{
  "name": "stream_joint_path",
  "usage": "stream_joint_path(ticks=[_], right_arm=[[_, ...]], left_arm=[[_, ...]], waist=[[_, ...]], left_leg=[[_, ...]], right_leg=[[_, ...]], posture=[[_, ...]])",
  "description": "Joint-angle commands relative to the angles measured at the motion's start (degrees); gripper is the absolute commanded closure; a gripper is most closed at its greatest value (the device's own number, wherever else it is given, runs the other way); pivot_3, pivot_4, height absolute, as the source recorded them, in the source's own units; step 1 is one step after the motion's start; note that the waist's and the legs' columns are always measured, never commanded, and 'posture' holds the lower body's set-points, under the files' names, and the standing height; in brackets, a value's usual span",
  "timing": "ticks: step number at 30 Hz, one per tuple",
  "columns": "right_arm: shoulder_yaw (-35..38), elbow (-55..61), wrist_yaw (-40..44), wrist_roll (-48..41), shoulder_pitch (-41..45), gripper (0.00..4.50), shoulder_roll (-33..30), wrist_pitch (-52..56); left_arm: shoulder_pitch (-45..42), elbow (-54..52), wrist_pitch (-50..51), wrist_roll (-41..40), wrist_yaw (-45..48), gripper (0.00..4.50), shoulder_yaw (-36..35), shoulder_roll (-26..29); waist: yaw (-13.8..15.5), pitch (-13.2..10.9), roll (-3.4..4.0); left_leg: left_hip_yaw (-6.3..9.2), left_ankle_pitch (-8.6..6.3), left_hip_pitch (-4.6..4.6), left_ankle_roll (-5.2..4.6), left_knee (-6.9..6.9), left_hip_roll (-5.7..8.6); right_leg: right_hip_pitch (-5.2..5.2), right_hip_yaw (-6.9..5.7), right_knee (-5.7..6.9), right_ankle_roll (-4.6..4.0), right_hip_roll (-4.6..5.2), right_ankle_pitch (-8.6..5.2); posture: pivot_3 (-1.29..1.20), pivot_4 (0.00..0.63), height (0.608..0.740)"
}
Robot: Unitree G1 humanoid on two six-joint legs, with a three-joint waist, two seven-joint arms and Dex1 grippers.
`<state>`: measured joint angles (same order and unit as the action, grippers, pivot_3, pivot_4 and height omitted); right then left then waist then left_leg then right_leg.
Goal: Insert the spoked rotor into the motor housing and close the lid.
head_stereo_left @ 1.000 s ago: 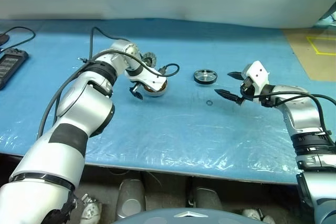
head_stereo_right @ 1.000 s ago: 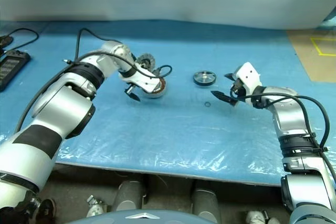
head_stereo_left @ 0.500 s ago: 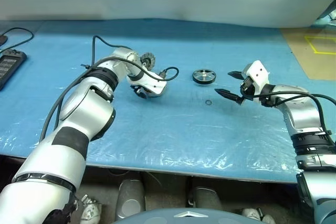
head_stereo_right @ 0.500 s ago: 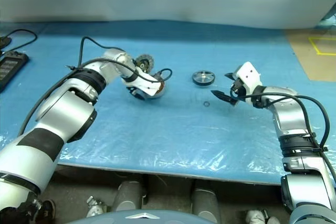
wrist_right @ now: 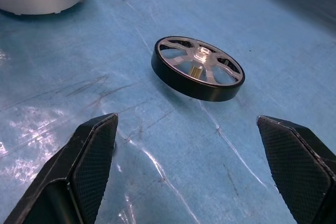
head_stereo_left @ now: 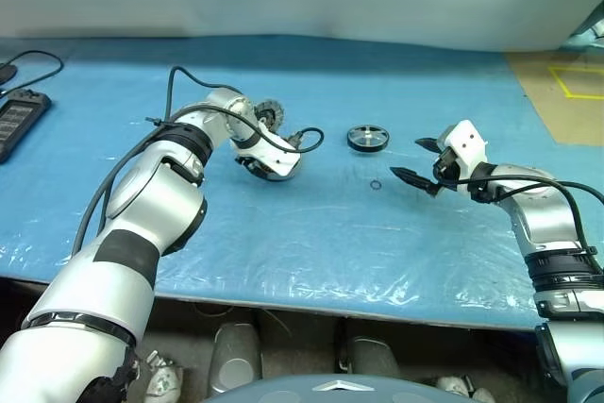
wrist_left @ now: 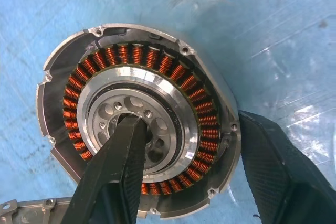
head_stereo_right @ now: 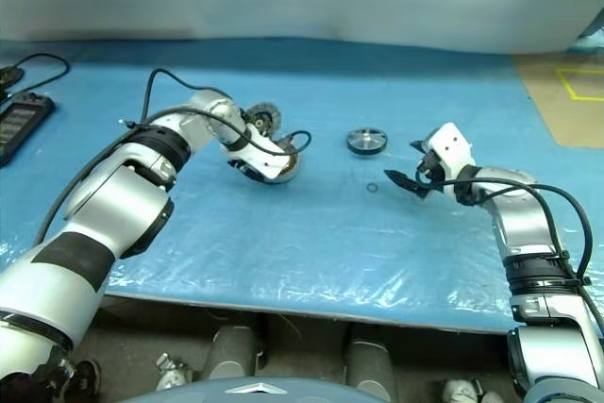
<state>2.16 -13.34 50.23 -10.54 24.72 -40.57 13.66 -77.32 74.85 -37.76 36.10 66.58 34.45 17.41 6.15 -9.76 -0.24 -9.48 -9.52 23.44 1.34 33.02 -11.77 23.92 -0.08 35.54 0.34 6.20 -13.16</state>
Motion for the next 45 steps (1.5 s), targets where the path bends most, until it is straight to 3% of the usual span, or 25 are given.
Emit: stream_joint_path(ticks=[1, 19, 30, 32, 37, 41, 45], right_arm=[[2.4, 3.13, -0.96, -1.46, -1.08, 0.0, 0.28, -0.27], [2.95, 7.93, -3.75, -2.04, -5.47, 0.0, 1.63, 1.29], [2.16, 9.35, -4.27, -2.07, -6.23, 0.0, 2.92, 1.72], [1.94, 9.2, -4.21, -1.91, -6.07, 0.0, 3.27, 1.7], [1.55, 8.72, -3.81, -1.77, -5.4, 0.0, 3.66, 1.81], [1.33, 8.29, -3.49, -1.72, -4.99, 0.0, 3.93, 1.78], [0.9, 7.69, -3.11, -1.57, -4.9, 0.0, 4.46, 1.55]], left_arm=[[1.23, -1.25, -6.63, 0.06, 0.03, 2.03, 1.0, -0.86], [2.38, -6.13, -32.37, 0.27, -4.01, 2.03, 5.3, -1.82], [3.85, -5.63, -33.54, -2.18, 0.06, 2.03, 5.62, -1.78], [4.09, -5.46, -32.41, -3.73, 2.15, 1.5, 5.15, -1.64], [5.48, -6.43, -29.99, -11.52, 8.36, 0.04, 2.17, -1.7], [9.98, -14.45, -21.29, -29.04, 24.48, 0.04, 0.78, 0.64], [13.52, -32.51, -4.26, -46.45, 25.92, 0.04, 9.11, 10.83]], waist=[[0.29, 0.0, 0.0], [1.17, 0.0, 0.0], [1.08, 0.0, 0.0], [1.08, 0.0, 0.0], [1.04, 0.0, 0.0], [1.05, -0.01, 0.0], [0.96, -0.04, 0.02]], left_leg=[[0.0, 0.0, 0.01, -0.01, -0.01, 0.0], [0.0, -0.02, 0.07, 0.13, -0.03, -0.01], [0.0, -0.01, 0.08, 0.15, -0.05, -0.02], [0.0, -0.01, 0.08, 0.15, -0.05, -0.01], [0.0, -0.01, 0.07, 0.16, -0.05, -0.02], [-0.06, -0.01, 0.07, 0.16, -0.08, -0.03], [-0.16, -0.02, 0.19, 0.15, -0.11, -0.09]], right_leg=[[0.0, -0.01, -0.02, 0.0, 0.0, 0.0], [0.02, -0.03, -0.08, 0.02, 0.0, 0.01], [0.07, -0.02, -0.08, 0.03, -0.01, 0.01], [0.07, -0.01, -0.08, 0.03, -0.01, 0.01], [0.08, -0.01, -0.06, 0.02, -0.01, 0.01], [0.14, 0.03, -0.04, 0.02, -0.01, 0.01], [0.42, 0.1, 0.15, -0.05, -0.05, -0.03]], posture=[[0.0, 0.15, 0.74], [0.0, 0.15, 0.74], [0.0, 0.15, 0.74], [0.0, 0.15, 0.74], [0.0, 0.15, 0.74], [0.0, 0.15, 0.74], [0.0, 0.15, 0.74]])
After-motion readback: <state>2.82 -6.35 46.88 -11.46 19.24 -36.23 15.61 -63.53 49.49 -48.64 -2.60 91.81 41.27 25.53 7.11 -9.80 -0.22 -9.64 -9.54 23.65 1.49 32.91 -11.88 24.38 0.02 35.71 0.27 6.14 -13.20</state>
